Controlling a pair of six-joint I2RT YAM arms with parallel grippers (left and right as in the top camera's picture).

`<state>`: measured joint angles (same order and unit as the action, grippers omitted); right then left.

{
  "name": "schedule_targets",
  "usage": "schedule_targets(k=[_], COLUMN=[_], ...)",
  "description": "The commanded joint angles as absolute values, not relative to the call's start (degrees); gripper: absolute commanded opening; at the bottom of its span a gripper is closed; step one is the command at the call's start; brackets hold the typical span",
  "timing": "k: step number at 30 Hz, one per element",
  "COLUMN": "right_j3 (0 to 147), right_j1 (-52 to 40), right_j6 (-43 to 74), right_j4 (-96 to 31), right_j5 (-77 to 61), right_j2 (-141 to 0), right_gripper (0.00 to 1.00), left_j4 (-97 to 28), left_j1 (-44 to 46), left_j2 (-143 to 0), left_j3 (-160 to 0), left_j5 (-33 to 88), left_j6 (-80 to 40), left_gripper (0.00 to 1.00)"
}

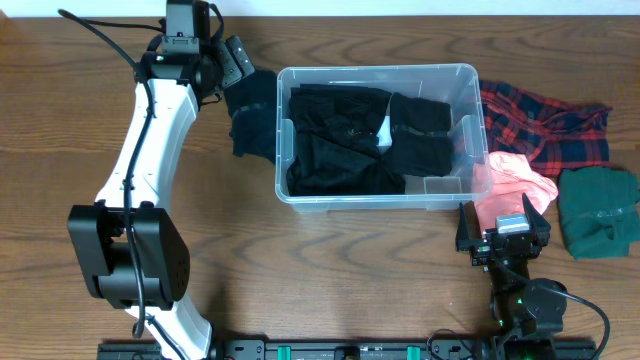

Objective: Pack container
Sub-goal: 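Move the left gripper to the last black folded item and grasp it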

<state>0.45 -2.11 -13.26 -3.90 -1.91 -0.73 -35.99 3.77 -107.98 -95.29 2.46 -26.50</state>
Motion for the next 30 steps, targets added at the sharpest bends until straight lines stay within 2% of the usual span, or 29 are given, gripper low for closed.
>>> schedule_targets(k=[1, 4, 14, 19, 30], right_j3=[0.3, 0.3, 0.3, 0.3, 0.3], right_j1=[-1.9, -1.9, -1.9, -1.9, -1.9], right_j6=[-13.8, -13.8, -13.8, -13.8, -13.8], right_j4=[-4.1, -4.1, -4.1, -4.1, -4.1], right_j5=[-1.7, -1.7, -1.7, -1.7, -1.7], right_j2=[-0.6, -0.6, -0.6, -0.6, -0.6], right_gripper=[0.99, 0.99, 0.99, 0.99, 0.99], left_j4=[-35.9, -35.9, -36.4, -36.4, -37.3], left_j1=[3.9, 3.9, 4.0, 3.9, 3.9], left_j2=[-108.6, -110.6, -118.9, -121.5, -125.3], left_j3=[-94.9, -94.9, -94.9, -94.9, -94.6], left_j5=[-1.3, -5.3, -5.1, 0.2, 3.9], left_j6=[-25.1, -25.1, -23.7, -17.5, -17.3], left_gripper=[0.99, 0.98, 0.98, 0.98, 0.98])
